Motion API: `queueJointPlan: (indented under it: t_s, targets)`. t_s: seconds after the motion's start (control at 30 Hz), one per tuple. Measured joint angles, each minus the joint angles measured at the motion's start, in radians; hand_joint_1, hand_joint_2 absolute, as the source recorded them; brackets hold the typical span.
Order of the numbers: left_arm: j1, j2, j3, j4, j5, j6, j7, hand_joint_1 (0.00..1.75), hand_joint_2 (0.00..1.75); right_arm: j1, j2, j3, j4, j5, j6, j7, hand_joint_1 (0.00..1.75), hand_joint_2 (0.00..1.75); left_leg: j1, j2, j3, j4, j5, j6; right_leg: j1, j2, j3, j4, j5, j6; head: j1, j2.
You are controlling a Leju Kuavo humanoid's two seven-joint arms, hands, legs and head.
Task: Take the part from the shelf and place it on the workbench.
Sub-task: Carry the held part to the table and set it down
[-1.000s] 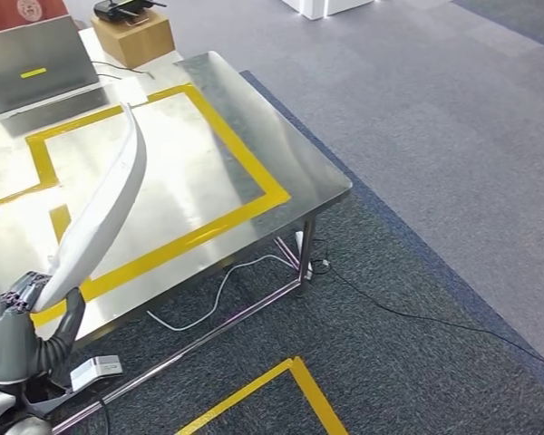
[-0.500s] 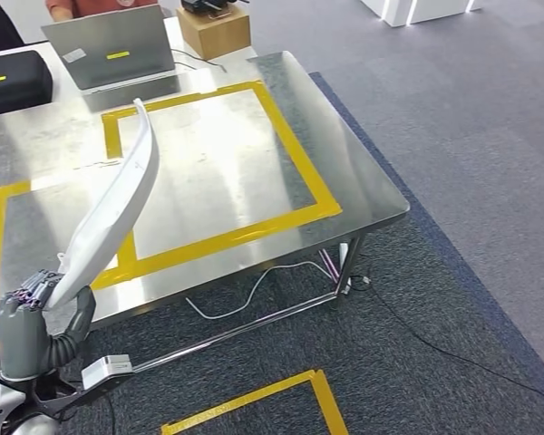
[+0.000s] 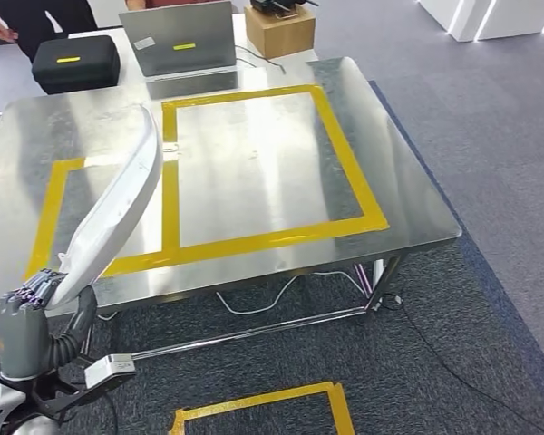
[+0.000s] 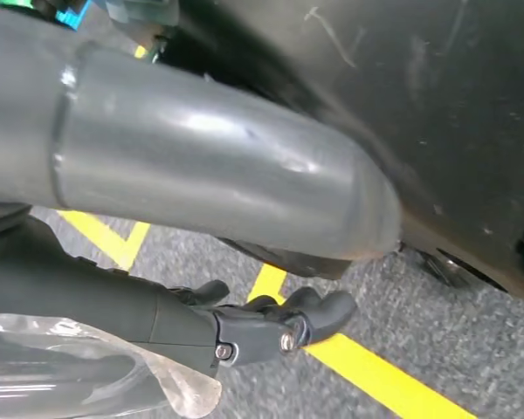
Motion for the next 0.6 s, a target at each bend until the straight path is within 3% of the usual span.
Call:
queueJointPlan:
  t_s: [0.07,0.1,0.13,0.23,0.33,0.4,0.5,0.53,0.6]
  targets:
    - [-0.005,-0.013,0.0,-0.005,-0.025,-0.027,0.01,1.75,1.75,-0.005,0.0,0.0,0.0,-0.002,0.0,-0.001,0.0,0.0,-0.008,0.018,0.032,-0.063,0.006,0.018,0.004,-0.027,0.011,-0.005,-0.012,0.018,0.001,0.0]
    - [-0.008,-0.022,-0.001,-0.009,-0.039,-0.043,0.015,1.75,1.75,-0.008,0.0,0.0,0.0,-0.003,0.0,-0.003,0.0,0.0,-0.011,0.021,0.041,-0.078,0.002,0.025,0.007,-0.034,0.015,-0.011,-0.013,0.021,0.003,0.0]
    - [-0.011,-0.033,-0.001,-0.013,-0.054,-0.062,0.019,1.75,1.75,-0.012,0.0,0.0,0.001,-0.005,0.001,-0.006,0.0,0.0,-0.01,0.011,0.043,-0.083,0.003,0.031,0.009,-0.038,0.021,-0.017,-0.016,0.015,0.007,0.0]
    - [-0.016,-0.058,-0.001,-0.018,-0.077,-0.095,0.022,1.75,1.75,-0.022,0.0,0.0,0.002,-0.008,0.001,-0.014,0.0,0.0,-0.01,0.006,0.046,-0.085,0.001,0.031,0.01,-0.027,0.025,-0.023,-0.015,-0.016,0.016,0.0]
    - [-0.022,-0.082,-0.001,-0.024,-0.099,-0.126,0.029,1.75,1.75,-0.025,0.0,0.0,0.004,-0.012,0.001,-0.017,0.0,0.0,-0.014,0.006,0.046,-0.084,-0.003,0.036,0.007,-0.023,0.025,-0.024,-0.012,-0.013,0.017,0.0]
    - [-0.029,-0.099,0.0,-0.032,-0.116,-0.151,0.033,1.75,1.75,-0.024,0.0,0.0,0.006,-0.016,0.0,-0.019,0.0,0.0,-0.017,0.007,0.045,-0.082,-0.005,0.038,0.004,-0.02,0.025,-0.025,-0.011,-0.002,0.017,0.0]
    - [-0.045,-0.127,0.002,-0.043,-0.138,-0.189,0.035,1.75,1.75,-0.027,0.0,0.0,0.009,-0.02,0.0,-0.024,0.0,0.0,-0.02,0.009,0.044,-0.08,-0.006,0.04,0.0,-0.018,0.025,-0.027,-0.011,0.029,0.016,0.0]
    - [-0.052,-0.136,0.004,-0.046,-0.143,-0.198,0.034,1.75,1.75,-0.028,0.0,0.0,0.01,-0.021,0.0,-0.025,0.0,0.0,-0.02,0.009,0.044,-0.08,-0.006,0.041,-0.001,-0.017,0.025,-0.028,-0.011,0.035,0.016,0.0]
    - [-0.065,-0.152,0.005,-0.051,-0.149,-0.213,0.032,1.75,1.75,-0.03,0.0,0.0,0.012,-0.021,0.0,-0.026,0.0,0.0,-0.02,0.009,0.045,-0.08,-0.006,0.041,-0.001,-0.017,0.025,-0.027,-0.011,0.036,0.016,0.0]
